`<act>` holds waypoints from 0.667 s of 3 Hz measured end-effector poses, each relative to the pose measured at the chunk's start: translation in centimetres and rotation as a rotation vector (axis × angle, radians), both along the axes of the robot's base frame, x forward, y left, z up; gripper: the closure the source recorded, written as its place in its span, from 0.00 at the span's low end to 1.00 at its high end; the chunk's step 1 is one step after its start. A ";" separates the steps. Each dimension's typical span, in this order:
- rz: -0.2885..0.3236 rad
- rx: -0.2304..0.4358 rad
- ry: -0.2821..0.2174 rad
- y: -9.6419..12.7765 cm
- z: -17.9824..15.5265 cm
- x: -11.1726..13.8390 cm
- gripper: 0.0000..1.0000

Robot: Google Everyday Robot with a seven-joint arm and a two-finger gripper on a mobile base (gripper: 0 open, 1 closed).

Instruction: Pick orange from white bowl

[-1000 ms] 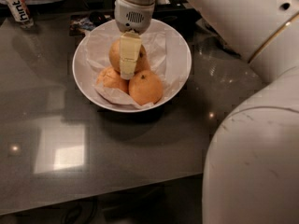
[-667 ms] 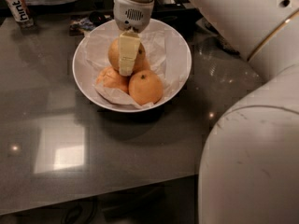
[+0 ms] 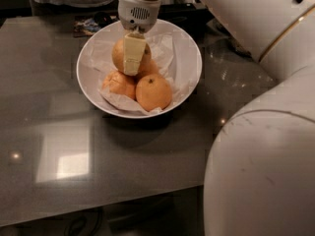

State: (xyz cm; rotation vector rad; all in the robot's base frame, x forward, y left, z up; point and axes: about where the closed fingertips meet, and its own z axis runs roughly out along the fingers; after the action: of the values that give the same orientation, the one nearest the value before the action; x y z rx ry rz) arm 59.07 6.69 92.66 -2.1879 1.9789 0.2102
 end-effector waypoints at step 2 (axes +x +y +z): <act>0.014 0.052 -0.065 2.2 4.8 -1.4 1.00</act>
Offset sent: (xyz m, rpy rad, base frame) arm -0.0280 0.0141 0.0641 0.0020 -0.0651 0.0237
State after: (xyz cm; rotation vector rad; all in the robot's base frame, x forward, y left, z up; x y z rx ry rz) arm 57.66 8.88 97.51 -2.1490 1.9027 0.1876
